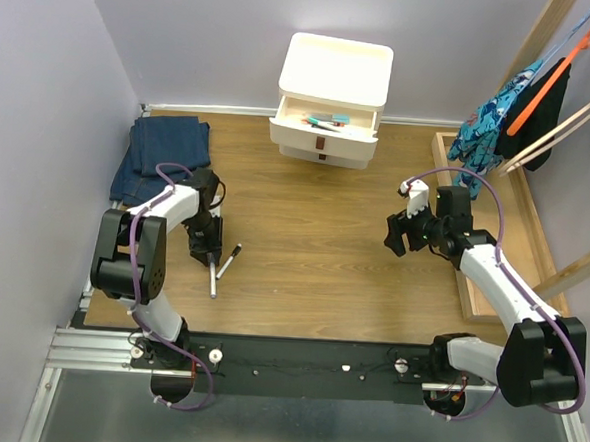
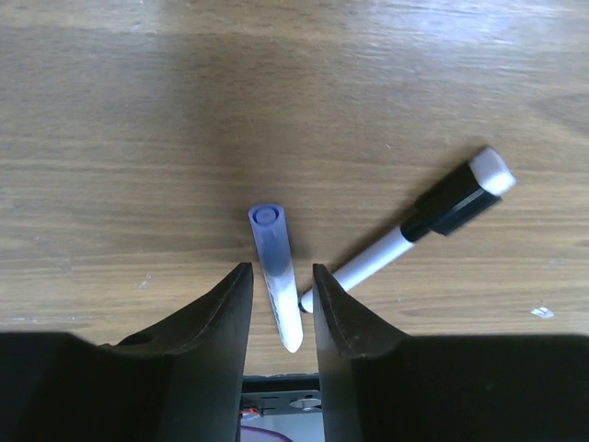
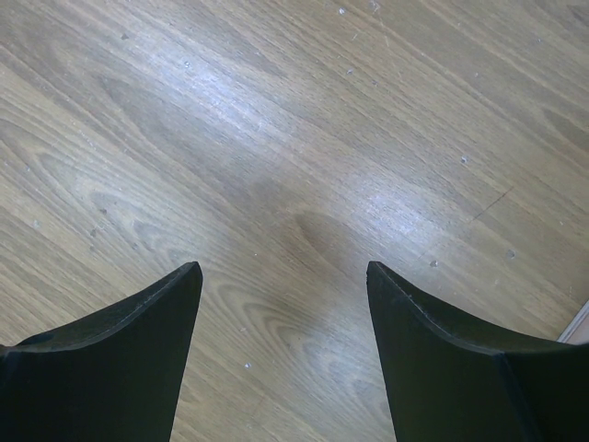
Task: Sort the stationery into containers
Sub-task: Pick up the pen from the center of the board, then place the pen in the drawer, then pick up the pen from the center of the board.
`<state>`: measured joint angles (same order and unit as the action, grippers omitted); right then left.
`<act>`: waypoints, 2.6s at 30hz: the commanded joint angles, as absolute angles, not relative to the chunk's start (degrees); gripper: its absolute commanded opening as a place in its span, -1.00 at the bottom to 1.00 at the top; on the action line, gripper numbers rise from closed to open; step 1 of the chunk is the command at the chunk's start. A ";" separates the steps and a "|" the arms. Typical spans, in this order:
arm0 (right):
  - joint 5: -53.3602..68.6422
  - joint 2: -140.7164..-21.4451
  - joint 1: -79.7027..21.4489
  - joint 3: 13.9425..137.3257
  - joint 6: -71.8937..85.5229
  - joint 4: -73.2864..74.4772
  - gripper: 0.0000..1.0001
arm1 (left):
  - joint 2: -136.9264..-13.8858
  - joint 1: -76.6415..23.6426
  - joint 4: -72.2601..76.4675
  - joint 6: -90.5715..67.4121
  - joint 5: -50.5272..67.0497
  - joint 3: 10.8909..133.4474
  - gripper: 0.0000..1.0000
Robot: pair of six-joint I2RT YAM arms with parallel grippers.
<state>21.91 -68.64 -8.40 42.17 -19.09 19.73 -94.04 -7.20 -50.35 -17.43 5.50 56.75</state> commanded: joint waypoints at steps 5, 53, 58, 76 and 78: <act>21.18 -67.68 -8.00 42.54 -19.33 19.51 0.61 | -97.82 -6.77 -49.48 -17.06 5.01 56.60 -0.42; 20.65 -67.15 -7.73 43.77 -19.69 19.60 0.61 | -124.10 -20.48 -20.04 7.65 23.12 133.95 -0.76; 20.74 -67.85 -7.65 44.21 -19.78 19.34 0.61 | -121.30 -21.00 -20.74 7.91 22.15 133.07 -0.21; 23.81 -70.40 -7.65 44.29 -19.25 17.84 0.61 | -86.74 -20.56 -62.02 40.43 23.91 93.25 0.55; 25.22 -71.80 -7.73 46.04 -19.68 18.71 0.60 | -89.02 -20.57 -68.08 38.51 21.28 92.20 0.47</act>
<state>22.00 -69.28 -8.12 42.72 -19.53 18.87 -83.20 -20.69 -46.46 34.87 24.03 95.83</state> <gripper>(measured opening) 0.803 0.780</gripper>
